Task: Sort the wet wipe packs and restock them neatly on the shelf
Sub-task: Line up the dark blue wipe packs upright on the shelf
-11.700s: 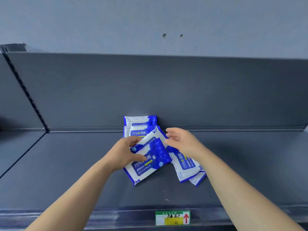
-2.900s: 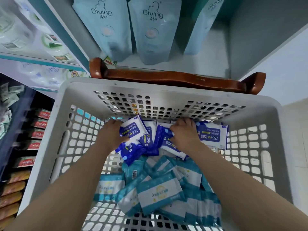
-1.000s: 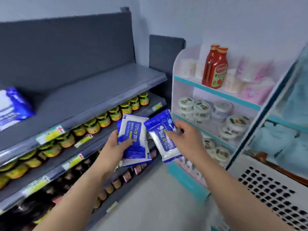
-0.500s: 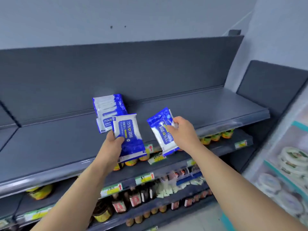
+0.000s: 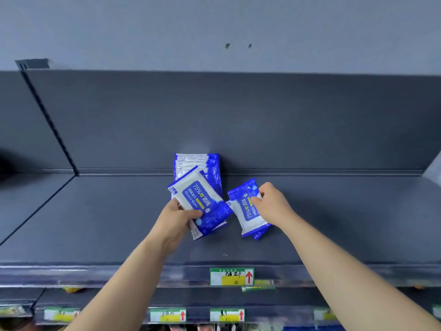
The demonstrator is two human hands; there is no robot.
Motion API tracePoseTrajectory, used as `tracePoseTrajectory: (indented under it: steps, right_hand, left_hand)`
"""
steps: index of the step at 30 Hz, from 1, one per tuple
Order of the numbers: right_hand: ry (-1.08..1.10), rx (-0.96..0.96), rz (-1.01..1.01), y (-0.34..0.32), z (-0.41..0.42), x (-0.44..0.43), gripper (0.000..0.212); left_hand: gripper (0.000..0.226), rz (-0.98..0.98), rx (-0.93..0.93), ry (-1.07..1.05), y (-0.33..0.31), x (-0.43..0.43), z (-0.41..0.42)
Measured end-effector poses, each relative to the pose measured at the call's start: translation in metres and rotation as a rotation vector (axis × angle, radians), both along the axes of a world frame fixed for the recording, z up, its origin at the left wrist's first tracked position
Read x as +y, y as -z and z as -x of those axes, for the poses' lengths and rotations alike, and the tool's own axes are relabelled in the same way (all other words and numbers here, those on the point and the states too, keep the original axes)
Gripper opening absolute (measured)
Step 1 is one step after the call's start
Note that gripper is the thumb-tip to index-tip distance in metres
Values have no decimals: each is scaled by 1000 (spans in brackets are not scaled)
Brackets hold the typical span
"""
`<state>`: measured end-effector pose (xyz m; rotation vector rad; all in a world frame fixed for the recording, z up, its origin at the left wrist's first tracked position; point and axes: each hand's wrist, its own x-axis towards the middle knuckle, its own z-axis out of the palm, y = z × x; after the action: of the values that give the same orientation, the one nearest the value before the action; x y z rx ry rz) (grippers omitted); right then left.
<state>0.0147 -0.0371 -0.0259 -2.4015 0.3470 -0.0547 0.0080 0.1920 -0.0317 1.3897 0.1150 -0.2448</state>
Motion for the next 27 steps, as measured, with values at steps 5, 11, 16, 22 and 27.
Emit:
tracePoseTrajectory:
  steps: [5,11,16,22,27]
  right_hand:
    - [-205,-138,-156,-13,-12,29,47]
    - [-266,-112,-251,-19,-24,57,22]
    - [-66,-155,-226,-28,-32,45,20]
    - [-60,-199,-286,-30,-31,54,17]
    - [-95,-151,-410,-28,-20,60,16]
  left_hand:
    - [36,79,5,2,3,1,-9]
    - [22,162,-1,41,-1,7,-17]
    - [23,228,78,-111,-1,30,-35]
    - [20,52,71,-100,-2,43,-46]
    - [23,-190,1,-10,-8,46,-55]
